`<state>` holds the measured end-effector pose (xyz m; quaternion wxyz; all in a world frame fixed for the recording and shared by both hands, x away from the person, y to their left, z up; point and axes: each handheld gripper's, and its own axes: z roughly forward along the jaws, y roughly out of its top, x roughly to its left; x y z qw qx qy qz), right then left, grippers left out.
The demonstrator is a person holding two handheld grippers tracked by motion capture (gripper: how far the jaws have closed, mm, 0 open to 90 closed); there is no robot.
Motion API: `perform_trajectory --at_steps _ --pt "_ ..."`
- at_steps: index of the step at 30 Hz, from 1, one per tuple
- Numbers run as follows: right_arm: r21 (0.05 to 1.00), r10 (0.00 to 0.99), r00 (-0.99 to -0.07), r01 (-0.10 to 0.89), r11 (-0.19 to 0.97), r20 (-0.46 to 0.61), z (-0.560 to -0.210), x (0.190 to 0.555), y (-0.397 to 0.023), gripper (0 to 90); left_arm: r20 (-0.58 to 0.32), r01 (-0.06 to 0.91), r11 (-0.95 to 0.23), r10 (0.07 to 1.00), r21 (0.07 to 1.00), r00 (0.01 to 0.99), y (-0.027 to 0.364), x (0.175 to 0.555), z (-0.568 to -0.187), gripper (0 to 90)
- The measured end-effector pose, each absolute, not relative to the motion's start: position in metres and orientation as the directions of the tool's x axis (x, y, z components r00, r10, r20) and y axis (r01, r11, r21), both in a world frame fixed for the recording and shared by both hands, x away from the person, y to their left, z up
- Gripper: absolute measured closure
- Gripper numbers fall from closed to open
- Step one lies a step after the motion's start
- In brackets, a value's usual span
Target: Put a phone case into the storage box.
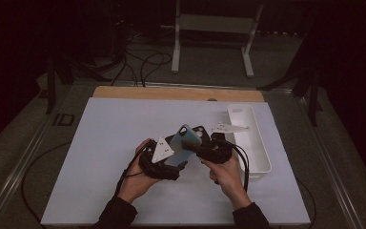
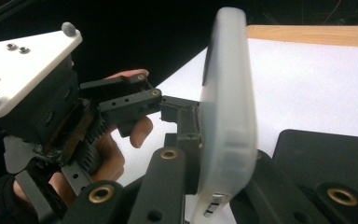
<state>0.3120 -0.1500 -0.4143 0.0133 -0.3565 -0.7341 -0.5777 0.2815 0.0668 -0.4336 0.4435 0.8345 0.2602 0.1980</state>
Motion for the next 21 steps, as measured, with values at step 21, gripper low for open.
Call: perform_trajectory --at_steps 21 --pt "0.875 0.496 -0.793 0.468 0.125 0.353 -0.402 0.309 -0.163 86.4 -0.073 0.34 -0.383 0.566 0.859 0.821 0.084 0.291 -0.435 17.5"
